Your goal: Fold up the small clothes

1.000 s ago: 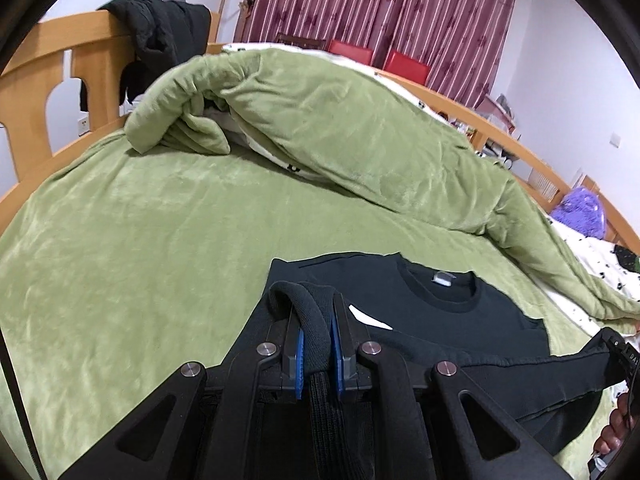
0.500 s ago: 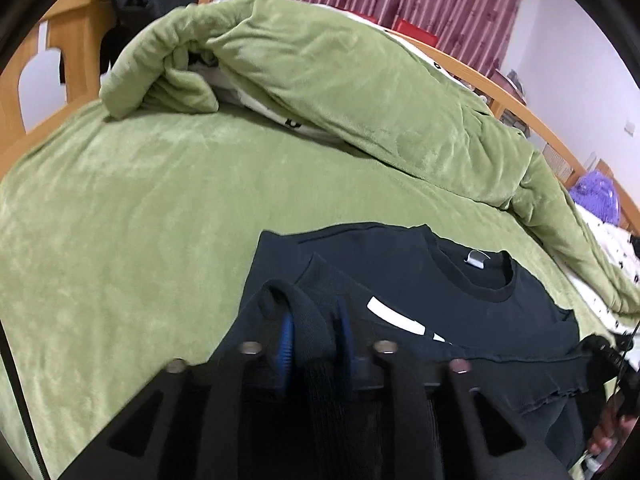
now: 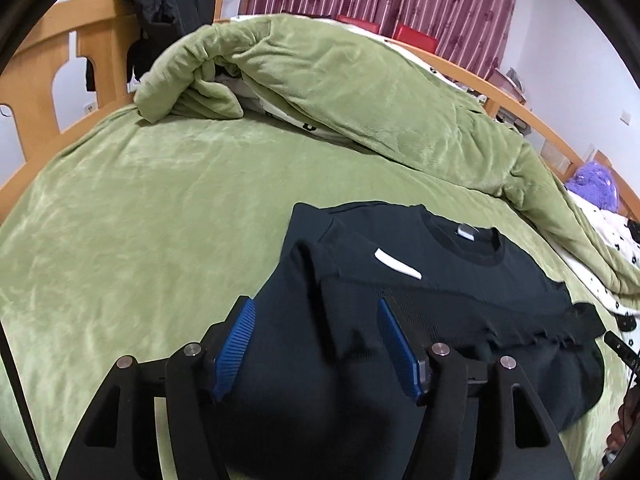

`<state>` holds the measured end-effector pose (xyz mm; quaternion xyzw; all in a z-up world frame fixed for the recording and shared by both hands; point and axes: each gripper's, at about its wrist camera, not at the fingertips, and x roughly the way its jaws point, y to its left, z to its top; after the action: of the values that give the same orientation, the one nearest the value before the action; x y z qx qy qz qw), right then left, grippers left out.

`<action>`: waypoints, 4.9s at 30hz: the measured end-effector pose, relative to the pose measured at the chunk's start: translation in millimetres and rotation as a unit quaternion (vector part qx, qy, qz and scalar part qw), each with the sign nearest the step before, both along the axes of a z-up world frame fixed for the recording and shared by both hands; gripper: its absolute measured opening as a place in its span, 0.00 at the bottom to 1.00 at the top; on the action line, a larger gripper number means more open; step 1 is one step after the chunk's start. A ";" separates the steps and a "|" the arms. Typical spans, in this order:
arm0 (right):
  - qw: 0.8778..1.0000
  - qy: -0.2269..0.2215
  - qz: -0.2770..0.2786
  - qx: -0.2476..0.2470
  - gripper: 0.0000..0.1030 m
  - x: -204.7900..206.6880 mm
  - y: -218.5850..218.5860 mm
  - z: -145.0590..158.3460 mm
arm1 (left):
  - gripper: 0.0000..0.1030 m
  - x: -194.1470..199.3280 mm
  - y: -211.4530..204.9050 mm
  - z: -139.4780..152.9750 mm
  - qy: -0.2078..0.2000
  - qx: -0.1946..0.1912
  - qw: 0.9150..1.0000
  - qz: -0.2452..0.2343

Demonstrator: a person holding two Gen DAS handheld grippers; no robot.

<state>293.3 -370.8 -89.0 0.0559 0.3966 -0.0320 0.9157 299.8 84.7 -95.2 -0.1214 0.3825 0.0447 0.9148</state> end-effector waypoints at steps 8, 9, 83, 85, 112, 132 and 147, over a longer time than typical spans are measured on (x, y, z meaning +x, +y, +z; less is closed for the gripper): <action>1.000 0.004 0.005 -0.015 0.52 -56.2 -6.5 7.6 | 0.64 -51.0 -4.4 7.0 -0.003 0.016 1.000 -0.014; 1.000 0.005 0.004 -0.013 0.52 -62.2 -7.8 6.8 | 0.64 -55.5 -4.5 6.1 -0.001 0.018 1.000 -0.015; 0.998 0.033 0.037 0.035 0.34 -238.1 -49.5 -41.7 | 0.49 -221.6 4.7 -41.3 0.019 -0.011 0.999 -0.040; 0.999 0.018 0.036 0.019 0.35 -248.3 -47.8 -31.7 | 0.49 -230.3 4.4 -34.9 0.007 -0.002 0.999 -0.037; 0.997 0.003 -0.009 0.076 0.44 -159.5 -21.2 -8.2 | 0.54 -148.5 -17.5 -25.4 0.011 -0.033 0.997 -0.076; 0.989 -0.036 -0.025 0.142 0.09 -78.7 -10.7 7.6 | 0.07 -58.8 -15.8 2.3 -0.036 -0.066 0.989 -0.130; 0.988 -0.001 -0.045 0.147 0.39 -38.9 -11.9 -17.8 | 0.34 -25.7 -1.1 -25.1 0.007 -0.088 0.987 -0.132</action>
<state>254.4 -382.7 -106.8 0.2081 0.3933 -0.0143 0.8954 274.1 83.7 -120.3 -0.1496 0.4041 -0.1097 0.8957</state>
